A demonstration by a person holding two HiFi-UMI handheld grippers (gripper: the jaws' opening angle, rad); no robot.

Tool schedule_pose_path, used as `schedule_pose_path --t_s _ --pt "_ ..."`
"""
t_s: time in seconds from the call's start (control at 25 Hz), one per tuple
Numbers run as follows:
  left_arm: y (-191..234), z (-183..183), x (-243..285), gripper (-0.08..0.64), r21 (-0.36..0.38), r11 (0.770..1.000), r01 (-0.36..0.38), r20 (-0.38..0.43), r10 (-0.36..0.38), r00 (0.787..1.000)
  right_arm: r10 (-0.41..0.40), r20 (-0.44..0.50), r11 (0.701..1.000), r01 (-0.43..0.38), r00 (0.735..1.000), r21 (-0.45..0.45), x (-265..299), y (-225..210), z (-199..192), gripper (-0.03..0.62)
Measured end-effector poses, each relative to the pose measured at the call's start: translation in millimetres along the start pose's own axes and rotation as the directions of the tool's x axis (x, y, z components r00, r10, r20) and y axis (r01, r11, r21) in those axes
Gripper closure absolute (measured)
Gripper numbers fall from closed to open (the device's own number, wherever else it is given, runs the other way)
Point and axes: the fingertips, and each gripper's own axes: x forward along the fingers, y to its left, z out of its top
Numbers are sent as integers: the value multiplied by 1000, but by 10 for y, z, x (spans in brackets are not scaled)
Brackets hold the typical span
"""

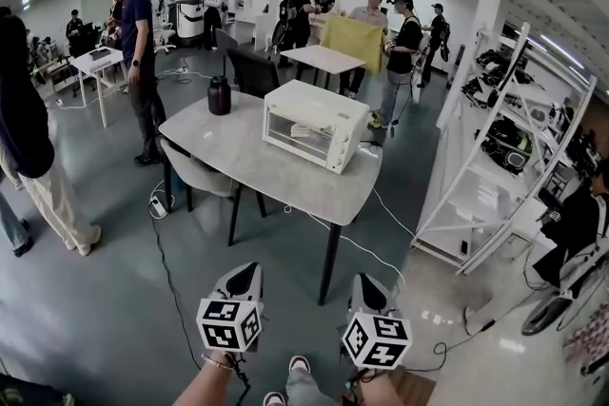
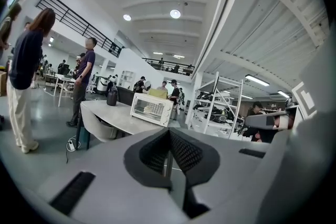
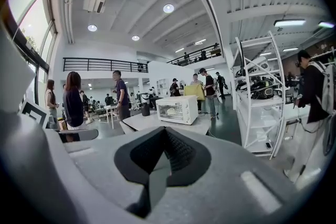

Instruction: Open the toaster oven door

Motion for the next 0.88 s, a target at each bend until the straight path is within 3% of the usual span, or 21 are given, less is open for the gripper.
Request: schedule_pose_path --t_s 0.32,0.88 --pt "193 105 361 565 -18 999 -27 -3 27 1000 9 -11 1000 -9 1000 -4 458 -78 110 588" --pt "478 559 1656 565 -9 996 -85 8 85 996 69 -18 998 -69 997 -4 1855 -495 554 588"
